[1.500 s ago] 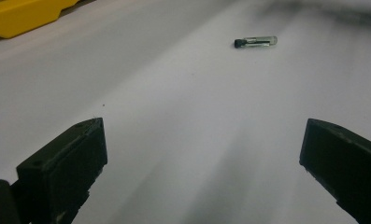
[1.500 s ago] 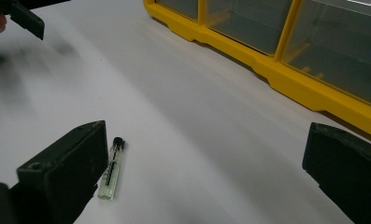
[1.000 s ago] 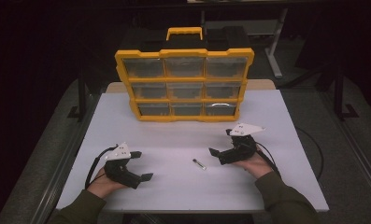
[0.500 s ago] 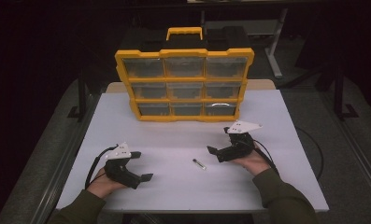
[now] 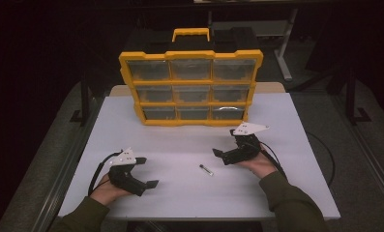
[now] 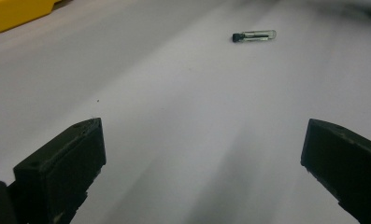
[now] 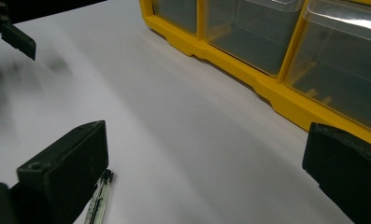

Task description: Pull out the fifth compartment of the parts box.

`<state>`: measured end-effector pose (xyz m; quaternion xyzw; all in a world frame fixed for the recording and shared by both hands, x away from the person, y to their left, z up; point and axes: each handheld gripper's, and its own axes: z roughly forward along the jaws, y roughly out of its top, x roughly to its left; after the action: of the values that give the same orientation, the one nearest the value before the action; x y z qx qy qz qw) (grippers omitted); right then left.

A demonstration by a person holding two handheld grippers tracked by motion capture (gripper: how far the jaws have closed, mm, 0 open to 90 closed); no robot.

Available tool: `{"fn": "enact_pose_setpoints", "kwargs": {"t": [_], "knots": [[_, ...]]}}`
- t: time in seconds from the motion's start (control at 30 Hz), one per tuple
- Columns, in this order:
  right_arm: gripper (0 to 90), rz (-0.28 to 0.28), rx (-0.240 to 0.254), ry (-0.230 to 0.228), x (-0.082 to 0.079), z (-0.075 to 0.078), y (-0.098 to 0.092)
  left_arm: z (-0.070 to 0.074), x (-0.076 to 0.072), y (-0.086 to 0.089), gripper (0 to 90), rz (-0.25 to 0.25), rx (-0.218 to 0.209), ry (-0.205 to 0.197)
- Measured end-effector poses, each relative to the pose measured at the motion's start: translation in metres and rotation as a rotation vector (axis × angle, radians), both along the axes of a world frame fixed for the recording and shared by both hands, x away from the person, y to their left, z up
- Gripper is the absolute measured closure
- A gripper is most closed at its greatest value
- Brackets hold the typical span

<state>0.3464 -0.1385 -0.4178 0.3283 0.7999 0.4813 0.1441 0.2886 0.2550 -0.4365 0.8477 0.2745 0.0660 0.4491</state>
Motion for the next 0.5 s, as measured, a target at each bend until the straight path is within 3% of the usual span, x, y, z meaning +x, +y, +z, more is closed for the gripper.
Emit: {"fn": "enact_pose_setpoints", "kwargs": {"t": [0.5], "knots": [[0.0, -0.006, 0.009, -0.014, 0.012, -0.001, 0.003, 0.0, -0.001, -0.001, 0.0, 0.001, -0.005, 0.002]]}}
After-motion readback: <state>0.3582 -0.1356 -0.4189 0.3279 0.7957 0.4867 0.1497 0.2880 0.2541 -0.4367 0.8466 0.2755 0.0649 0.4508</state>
